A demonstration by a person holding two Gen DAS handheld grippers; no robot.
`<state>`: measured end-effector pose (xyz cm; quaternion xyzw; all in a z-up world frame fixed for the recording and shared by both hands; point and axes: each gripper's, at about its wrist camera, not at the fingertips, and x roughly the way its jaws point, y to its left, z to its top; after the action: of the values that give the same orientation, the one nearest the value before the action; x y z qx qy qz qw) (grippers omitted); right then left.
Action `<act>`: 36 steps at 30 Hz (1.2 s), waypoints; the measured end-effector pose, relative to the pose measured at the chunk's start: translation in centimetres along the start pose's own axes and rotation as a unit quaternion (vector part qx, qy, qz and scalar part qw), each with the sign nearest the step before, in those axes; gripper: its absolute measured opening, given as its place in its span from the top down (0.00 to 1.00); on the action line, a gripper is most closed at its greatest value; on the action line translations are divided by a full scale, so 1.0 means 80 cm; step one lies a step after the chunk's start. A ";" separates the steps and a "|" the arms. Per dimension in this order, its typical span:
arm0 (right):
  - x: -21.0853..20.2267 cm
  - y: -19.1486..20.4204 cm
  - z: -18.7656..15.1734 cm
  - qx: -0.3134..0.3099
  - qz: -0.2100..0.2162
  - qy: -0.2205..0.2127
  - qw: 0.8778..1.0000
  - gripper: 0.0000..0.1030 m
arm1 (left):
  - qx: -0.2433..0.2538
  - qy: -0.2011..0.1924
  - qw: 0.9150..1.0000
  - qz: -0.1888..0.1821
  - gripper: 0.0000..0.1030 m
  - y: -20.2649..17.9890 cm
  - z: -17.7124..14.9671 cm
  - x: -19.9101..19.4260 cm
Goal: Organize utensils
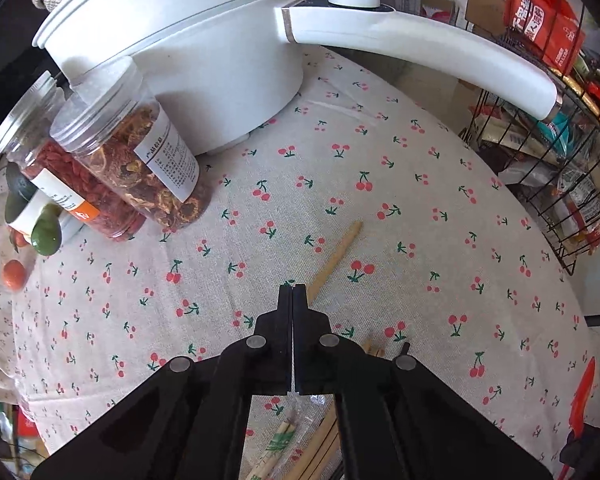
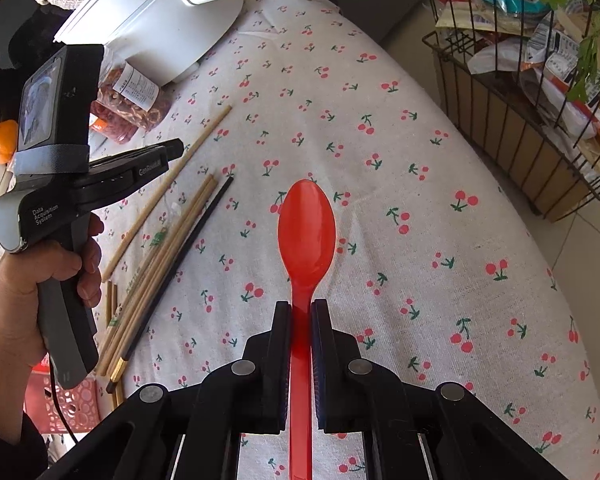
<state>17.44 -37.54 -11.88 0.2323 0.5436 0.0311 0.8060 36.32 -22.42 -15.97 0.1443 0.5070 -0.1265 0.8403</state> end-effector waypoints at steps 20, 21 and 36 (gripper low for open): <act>0.002 0.008 -0.002 -0.006 0.017 0.007 1.000 0.93 | 0.085 0.052 0.994 0.052 0.73 -0.023 0.018 0.037; 0.002 0.008 -0.002 -0.005 0.019 0.007 1.000 0.93 | 0.081 0.052 0.994 0.047 0.73 -0.021 0.019 0.038; -0.020 0.019 0.001 -0.015 0.028 -0.029 0.999 0.93 | -0.006 -0.043 0.999 0.003 0.92 0.000 0.017 -0.030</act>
<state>17.14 -36.69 -9.87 0.2359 0.5130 0.0549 0.8235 36.32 -22.76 -13.22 0.1352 0.4712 -0.1275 0.8623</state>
